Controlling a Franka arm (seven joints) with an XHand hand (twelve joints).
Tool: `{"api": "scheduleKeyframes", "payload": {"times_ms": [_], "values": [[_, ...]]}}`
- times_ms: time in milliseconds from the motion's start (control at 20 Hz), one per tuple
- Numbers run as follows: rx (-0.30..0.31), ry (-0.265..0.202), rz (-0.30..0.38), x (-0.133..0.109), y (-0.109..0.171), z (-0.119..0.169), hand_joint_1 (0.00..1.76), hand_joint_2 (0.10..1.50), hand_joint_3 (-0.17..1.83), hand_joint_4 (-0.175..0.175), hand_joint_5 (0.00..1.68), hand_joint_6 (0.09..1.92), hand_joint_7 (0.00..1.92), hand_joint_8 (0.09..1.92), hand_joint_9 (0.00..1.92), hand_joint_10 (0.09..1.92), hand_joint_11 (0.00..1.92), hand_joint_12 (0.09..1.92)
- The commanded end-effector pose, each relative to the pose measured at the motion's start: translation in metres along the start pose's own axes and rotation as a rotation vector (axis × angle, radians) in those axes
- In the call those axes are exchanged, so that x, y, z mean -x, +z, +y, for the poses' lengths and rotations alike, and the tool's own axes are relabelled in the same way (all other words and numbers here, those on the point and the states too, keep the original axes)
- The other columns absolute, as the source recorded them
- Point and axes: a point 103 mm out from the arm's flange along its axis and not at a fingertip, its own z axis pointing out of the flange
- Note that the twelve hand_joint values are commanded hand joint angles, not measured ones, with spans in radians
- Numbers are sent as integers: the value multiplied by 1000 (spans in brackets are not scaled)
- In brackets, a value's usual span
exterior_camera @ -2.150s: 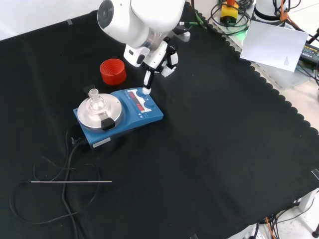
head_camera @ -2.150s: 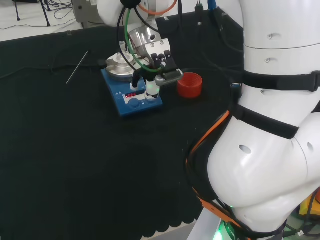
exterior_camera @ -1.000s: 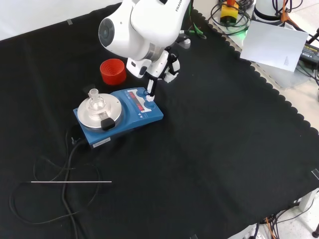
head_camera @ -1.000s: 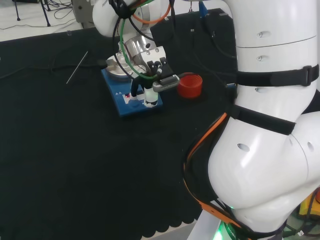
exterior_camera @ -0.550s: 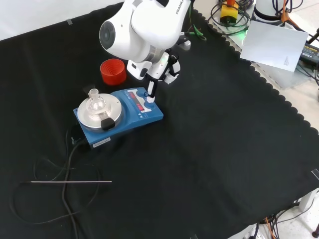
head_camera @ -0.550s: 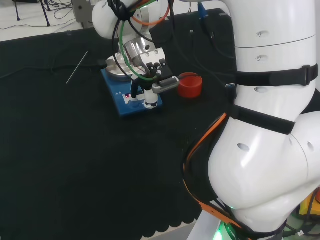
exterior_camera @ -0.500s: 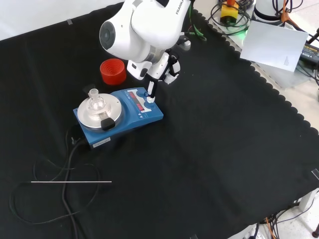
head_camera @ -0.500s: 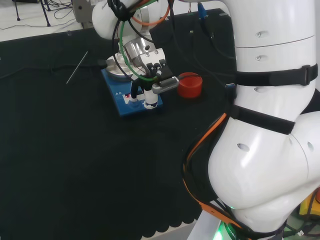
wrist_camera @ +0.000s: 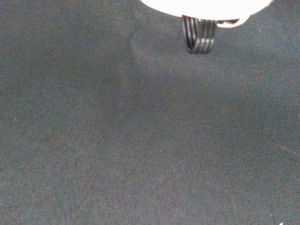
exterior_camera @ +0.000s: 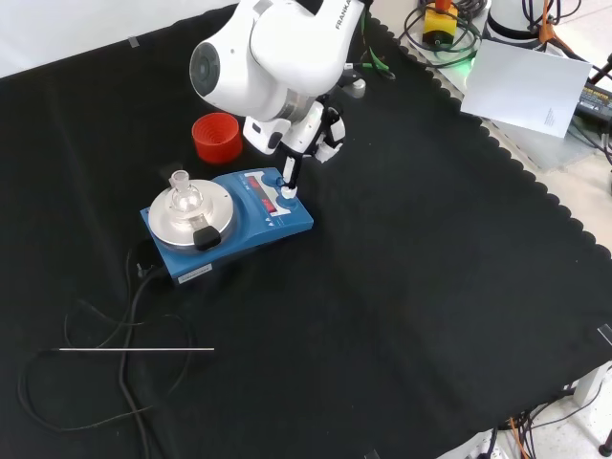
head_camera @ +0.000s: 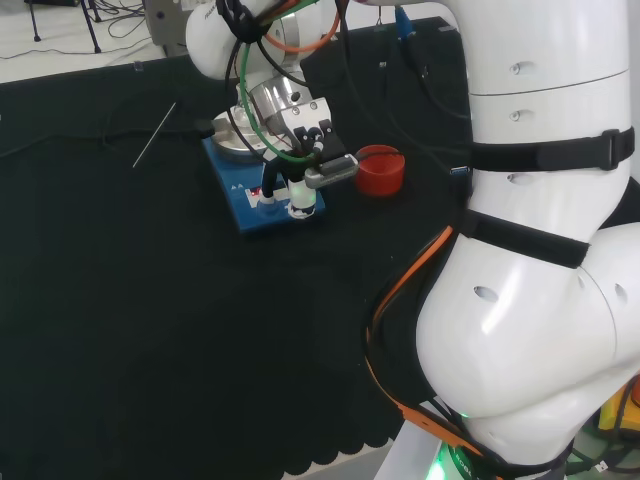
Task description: Turn on the heater.
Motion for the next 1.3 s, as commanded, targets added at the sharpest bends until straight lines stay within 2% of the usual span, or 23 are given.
{"api": "scheduleKeyframes", "payload": {"times_ms": [50,350,500,600,850,1050,1300], "values": [[0,-1,14,9,2,3,1458,642,1113,-31,370,87,1728,1744,1911,1729,1920,1920],[-3,11,13,9,4,3,1459,640,1117,-32,372,87,1728,1745,1910,1729,1920,1920],[3,-3,29,10,2,1,1459,639,1119,-32,374,87,1727,1745,1910,1730,1920,1920],[15,-20,53,10,-4,-5,1459,639,1120,-33,375,87,1727,1745,1910,1730,1920,1920],[61,-41,46,7,-28,-27,1459,637,1122,-33,381,87,1727,1744,1910,1729,1920,1920],[92,-37,42,10,-41,-43,1459,637,1124,-33,386,87,1729,1744,1910,1728,1920,1920],[107,-26,49,12,-43,-53,1459,635,1126,-34,392,87,1730,1744,1911,1726,1920,1920]]}}
